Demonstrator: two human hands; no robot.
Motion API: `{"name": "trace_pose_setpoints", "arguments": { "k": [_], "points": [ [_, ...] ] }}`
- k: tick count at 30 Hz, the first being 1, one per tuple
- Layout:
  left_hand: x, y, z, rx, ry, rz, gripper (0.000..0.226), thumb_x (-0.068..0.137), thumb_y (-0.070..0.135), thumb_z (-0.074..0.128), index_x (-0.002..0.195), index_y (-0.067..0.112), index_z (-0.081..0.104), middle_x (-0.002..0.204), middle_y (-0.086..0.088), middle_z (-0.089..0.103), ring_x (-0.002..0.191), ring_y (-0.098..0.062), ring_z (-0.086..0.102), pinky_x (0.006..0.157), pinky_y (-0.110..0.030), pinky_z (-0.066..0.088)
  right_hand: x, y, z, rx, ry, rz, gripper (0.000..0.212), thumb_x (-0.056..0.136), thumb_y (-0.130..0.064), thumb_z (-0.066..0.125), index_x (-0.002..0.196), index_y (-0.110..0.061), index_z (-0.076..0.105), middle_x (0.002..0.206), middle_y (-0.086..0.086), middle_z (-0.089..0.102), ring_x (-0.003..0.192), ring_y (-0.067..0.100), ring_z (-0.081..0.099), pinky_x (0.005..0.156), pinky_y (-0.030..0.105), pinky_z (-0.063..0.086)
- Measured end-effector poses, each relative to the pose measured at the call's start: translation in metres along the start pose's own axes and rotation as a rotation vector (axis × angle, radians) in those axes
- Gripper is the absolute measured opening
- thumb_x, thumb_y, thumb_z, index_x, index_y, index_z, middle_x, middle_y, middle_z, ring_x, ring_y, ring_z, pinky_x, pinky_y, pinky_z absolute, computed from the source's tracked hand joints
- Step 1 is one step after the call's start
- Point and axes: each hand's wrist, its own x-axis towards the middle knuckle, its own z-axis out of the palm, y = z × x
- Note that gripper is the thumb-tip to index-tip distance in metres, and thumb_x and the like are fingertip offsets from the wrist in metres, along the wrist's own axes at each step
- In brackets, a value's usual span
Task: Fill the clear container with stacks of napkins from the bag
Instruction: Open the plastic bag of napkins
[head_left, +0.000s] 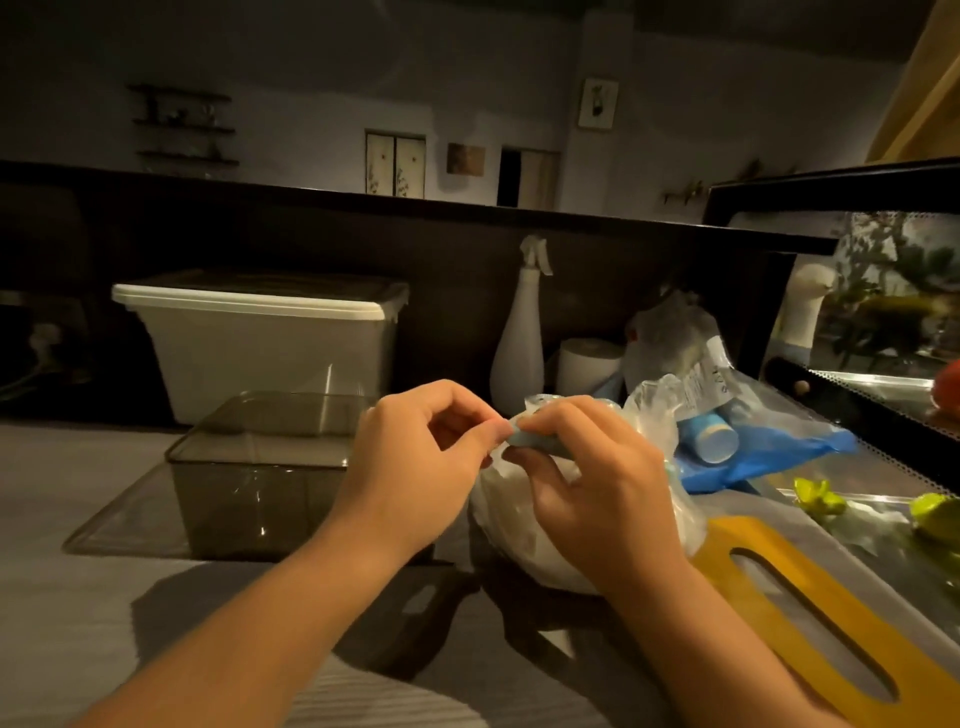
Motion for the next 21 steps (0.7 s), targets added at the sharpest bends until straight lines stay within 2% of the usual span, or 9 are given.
{"name": "trace_pose_setpoints", "arguments": {
  "k": [7, 14, 18, 21],
  "points": [
    [-0.015, -0.009, 0.007, -0.078, 0.034, -0.016, 0.008, 0.087, 0.018, 0.072, 0.083, 0.024, 0.072, 0.075, 0.015, 0.07, 0.07, -0.002, 0.068, 0.062, -0.013, 0.054, -0.009, 0.002, 0.002, 0.015, 0.001, -0.039, 0.016, 0.085, -0.03, 0.069, 0.088, -0.014, 0.069, 0.086, -0.003, 0.067, 0.075, 0.013, 0.063, 0.06, 0.032, 0.057],
    [-0.015, -0.004, 0.014, -0.138, 0.092, -0.07, 0.012, 0.086, 0.015, 0.072, 0.081, 0.025, 0.072, 0.075, 0.014, 0.071, 0.07, -0.005, 0.07, 0.063, -0.02, 0.057, -0.007, 0.006, 0.004, 0.036, 0.037, -0.052, 0.016, 0.085, -0.026, 0.065, 0.088, -0.01, 0.069, 0.086, 0.0, 0.068, 0.075, 0.015, 0.064, 0.059, 0.034, 0.057],
    [-0.019, 0.0, 0.012, -0.128, 0.104, -0.074, 0.015, 0.088, 0.015, 0.071, 0.08, 0.028, 0.07, 0.075, 0.017, 0.07, 0.071, -0.003, 0.069, 0.061, -0.014, 0.055, -0.008, 0.002, 0.004, 0.059, 0.036, -0.047, 0.01, 0.083, -0.02, 0.069, 0.086, -0.011, 0.069, 0.085, -0.001, 0.067, 0.075, 0.015, 0.063, 0.06, 0.035, 0.056],
    [-0.019, 0.0, 0.012, -0.12, 0.095, -0.093, 0.013, 0.088, 0.018, 0.072, 0.081, 0.028, 0.07, 0.073, 0.016, 0.069, 0.07, -0.003, 0.069, 0.062, -0.017, 0.056, -0.01, 0.003, 0.003, 0.058, 0.029, -0.039, 0.012, 0.084, -0.024, 0.067, 0.086, -0.013, 0.068, 0.085, -0.003, 0.067, 0.076, 0.014, 0.063, 0.059, 0.035, 0.056]
  ]
}}
